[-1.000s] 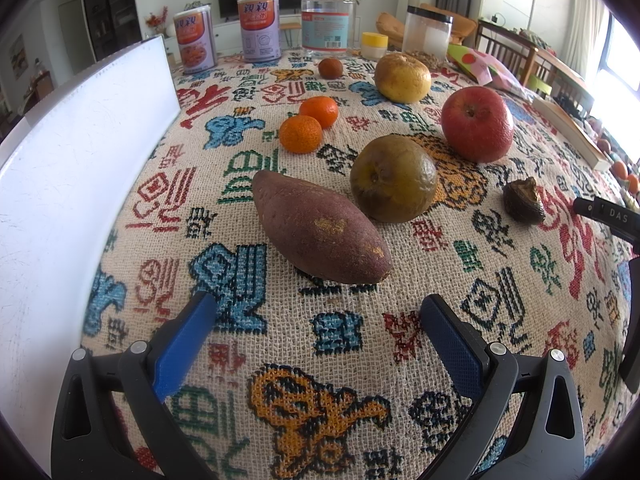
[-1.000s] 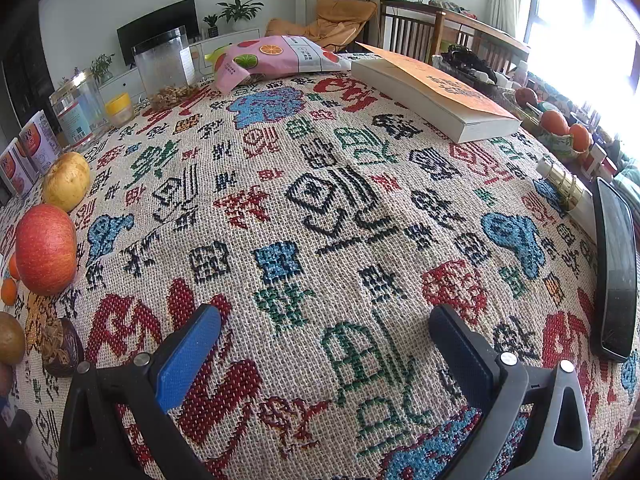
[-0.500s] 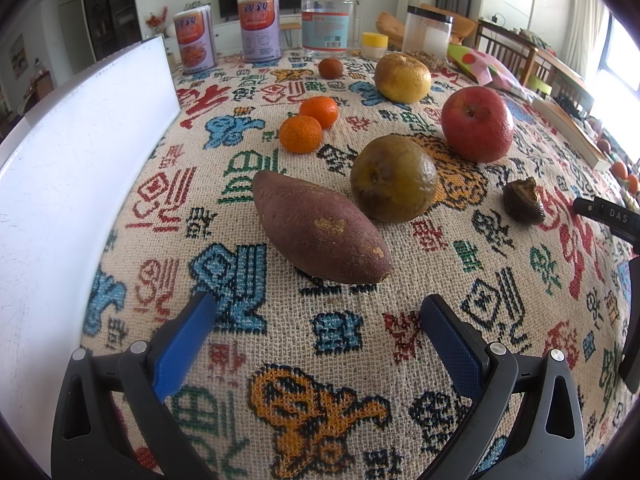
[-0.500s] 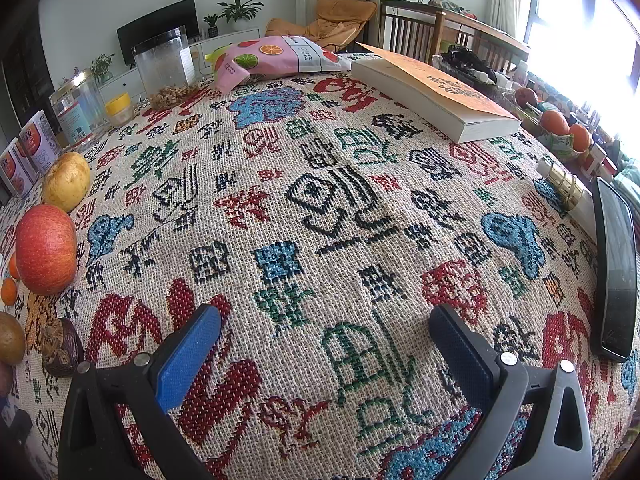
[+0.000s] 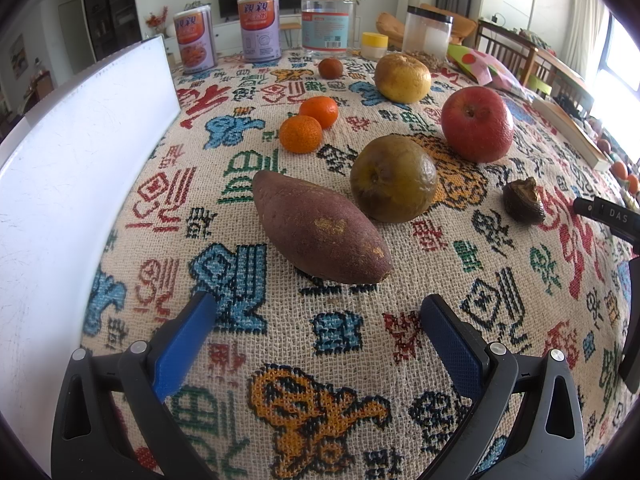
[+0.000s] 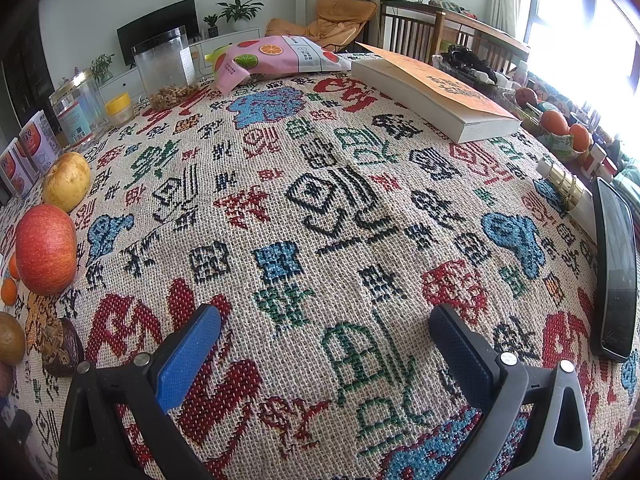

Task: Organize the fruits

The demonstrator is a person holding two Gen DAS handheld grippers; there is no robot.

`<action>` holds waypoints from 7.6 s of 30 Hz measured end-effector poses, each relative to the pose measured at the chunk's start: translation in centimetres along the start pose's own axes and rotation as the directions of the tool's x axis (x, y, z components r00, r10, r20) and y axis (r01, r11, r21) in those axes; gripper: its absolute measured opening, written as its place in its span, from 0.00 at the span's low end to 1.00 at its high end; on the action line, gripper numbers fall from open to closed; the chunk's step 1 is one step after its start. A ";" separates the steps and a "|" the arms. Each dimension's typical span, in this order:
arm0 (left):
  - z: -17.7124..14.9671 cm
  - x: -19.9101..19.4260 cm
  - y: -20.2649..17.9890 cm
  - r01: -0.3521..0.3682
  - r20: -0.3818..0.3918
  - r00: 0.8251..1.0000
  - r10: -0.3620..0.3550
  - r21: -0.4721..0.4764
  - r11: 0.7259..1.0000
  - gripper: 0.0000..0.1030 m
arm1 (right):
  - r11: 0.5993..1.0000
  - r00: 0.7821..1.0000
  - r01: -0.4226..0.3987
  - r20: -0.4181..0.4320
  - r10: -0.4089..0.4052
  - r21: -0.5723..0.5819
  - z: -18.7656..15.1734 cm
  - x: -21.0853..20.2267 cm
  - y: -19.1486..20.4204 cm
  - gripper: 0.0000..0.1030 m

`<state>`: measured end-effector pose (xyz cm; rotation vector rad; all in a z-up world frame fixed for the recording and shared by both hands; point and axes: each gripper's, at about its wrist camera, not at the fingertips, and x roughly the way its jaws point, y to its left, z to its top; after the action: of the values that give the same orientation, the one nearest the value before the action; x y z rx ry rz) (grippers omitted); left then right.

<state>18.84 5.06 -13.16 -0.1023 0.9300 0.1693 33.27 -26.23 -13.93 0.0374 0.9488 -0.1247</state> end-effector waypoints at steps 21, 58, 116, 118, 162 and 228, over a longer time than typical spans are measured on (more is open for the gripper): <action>0.0 0.0 0.0 0.000 0.000 1.000 0.000 0.000 1.000 0.99 | 1.000 1.000 0.000 0.000 0.000 0.000 0.0 0.0 0.0 1.00; 0.0 0.1 0.0 0.001 -0.001 1.000 -0.001 0.000 1.000 0.99 | 1.000 1.000 0.001 -0.001 -0.001 0.001 -0.1 -0.1 0.1 1.00; 0.0 0.2 -0.1 0.002 -0.001 1.000 -0.002 -0.001 1.000 0.99 | 1.000 1.000 0.002 -0.001 -0.002 0.001 -0.1 -0.2 0.1 1.00; 0.0 0.2 -0.1 0.004 0.000 1.000 -0.004 -0.003 1.000 0.99 | 1.000 1.000 0.002 -0.001 -0.002 0.001 -0.1 -0.2 0.1 1.00; 3.4 1.6 4.9 0.145 -0.068 0.984 -0.168 -0.257 0.956 0.99 | 1.000 1.000 0.002 -0.002 -0.002 0.002 -0.2 -0.3 0.2 1.00; -3.6 -16.2 7.9 0.525 0.008 0.842 -0.540 -0.248 0.815 0.03 | 0.775 0.821 -0.567 -0.115 0.560 -0.280 -4.9 -13.0 13.6 0.40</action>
<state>5.00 10.56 -2.41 -0.5943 0.9069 -0.2493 23.45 -11.13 -6.56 0.0397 0.9372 0.5872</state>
